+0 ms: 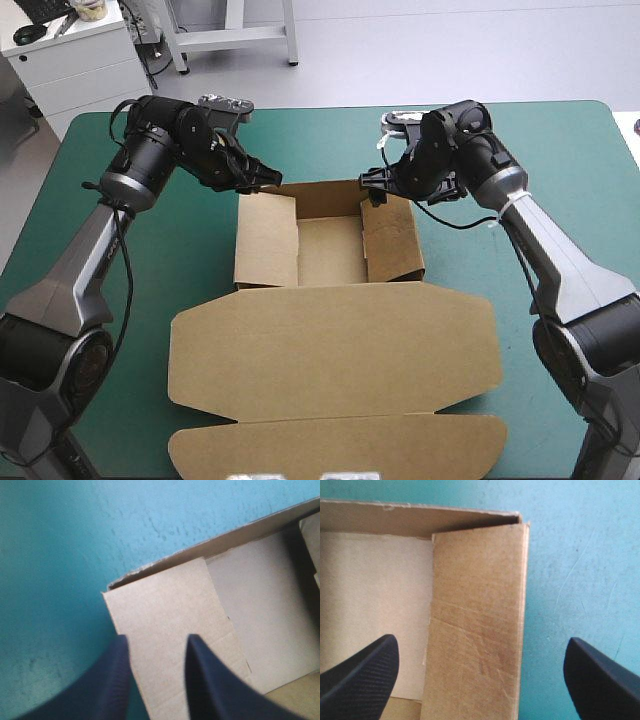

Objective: Fold the box

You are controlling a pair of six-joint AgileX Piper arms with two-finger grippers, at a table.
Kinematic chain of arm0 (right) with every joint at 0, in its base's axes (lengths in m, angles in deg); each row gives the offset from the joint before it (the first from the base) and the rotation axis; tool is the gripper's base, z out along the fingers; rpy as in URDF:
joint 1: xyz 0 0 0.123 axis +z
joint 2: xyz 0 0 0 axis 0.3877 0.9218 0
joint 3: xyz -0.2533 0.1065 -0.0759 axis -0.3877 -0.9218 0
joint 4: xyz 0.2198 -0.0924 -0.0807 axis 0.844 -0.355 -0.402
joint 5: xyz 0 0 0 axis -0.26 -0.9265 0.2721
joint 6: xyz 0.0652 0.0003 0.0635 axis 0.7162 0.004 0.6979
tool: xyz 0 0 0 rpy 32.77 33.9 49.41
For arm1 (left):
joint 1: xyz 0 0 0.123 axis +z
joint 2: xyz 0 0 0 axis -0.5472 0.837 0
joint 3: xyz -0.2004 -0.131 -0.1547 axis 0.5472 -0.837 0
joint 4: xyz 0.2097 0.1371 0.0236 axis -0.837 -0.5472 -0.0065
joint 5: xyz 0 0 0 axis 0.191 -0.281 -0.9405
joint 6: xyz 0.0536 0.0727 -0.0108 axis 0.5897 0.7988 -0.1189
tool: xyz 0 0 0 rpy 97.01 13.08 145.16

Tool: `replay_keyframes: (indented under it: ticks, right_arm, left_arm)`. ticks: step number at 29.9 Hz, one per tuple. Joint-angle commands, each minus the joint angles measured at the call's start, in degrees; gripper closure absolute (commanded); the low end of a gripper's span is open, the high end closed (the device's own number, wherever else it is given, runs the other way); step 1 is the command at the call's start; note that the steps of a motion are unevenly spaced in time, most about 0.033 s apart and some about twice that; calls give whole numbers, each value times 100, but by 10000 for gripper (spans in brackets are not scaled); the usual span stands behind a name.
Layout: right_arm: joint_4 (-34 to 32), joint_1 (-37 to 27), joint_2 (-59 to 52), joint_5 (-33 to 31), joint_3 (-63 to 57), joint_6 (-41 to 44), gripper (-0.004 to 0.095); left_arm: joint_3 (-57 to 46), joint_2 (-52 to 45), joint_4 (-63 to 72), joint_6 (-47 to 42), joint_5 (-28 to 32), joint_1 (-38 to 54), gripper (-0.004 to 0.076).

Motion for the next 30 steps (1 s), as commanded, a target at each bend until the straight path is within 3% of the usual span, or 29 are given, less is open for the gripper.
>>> replay_keyframes:
  ticks: [1,10,19,30]
  right_arm:
    - [19,-33,-542,-118,272,-39,85]
    - [418,-33,-1168,-118,259,-331,85]
    - [407,-33,-1488,-118,-395,-344,86]
    - [106,-33,-837,123,-736,-344,85]
  left_arm:
    - [315,-468,-59,148,-260,-27,718]
    - [-103,-1416,-150,158,-270,-27,728]
    - [-1441,-3263,-249,341,-270,-27,728]
    - [-3267,-5260,-289,408,-260,-27,734]
